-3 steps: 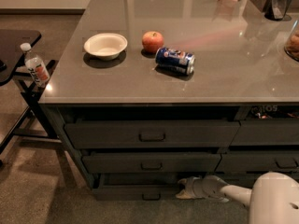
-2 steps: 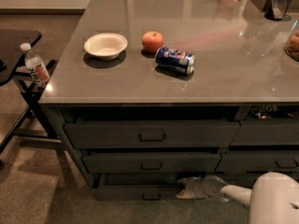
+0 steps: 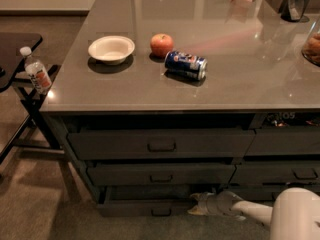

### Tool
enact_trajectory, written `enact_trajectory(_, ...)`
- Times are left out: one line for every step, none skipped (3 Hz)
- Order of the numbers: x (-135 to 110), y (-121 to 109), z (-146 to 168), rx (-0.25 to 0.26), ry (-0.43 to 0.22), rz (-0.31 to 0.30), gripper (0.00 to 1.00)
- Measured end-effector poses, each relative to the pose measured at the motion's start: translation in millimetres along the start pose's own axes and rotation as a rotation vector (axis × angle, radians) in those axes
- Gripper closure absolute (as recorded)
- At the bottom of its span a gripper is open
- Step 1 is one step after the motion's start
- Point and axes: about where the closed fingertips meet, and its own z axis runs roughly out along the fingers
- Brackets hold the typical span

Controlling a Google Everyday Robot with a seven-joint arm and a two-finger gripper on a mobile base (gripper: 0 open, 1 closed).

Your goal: Open bottom drawer

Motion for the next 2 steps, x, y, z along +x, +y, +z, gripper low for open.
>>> enact_trajectory(-3.2, -0.7, -2.6, 0.000, 0.000, 0.000, 1.00)
enact_trajectory(-1.8, 8.4, -6.1, 0.006, -0.001, 0.006, 1.00)
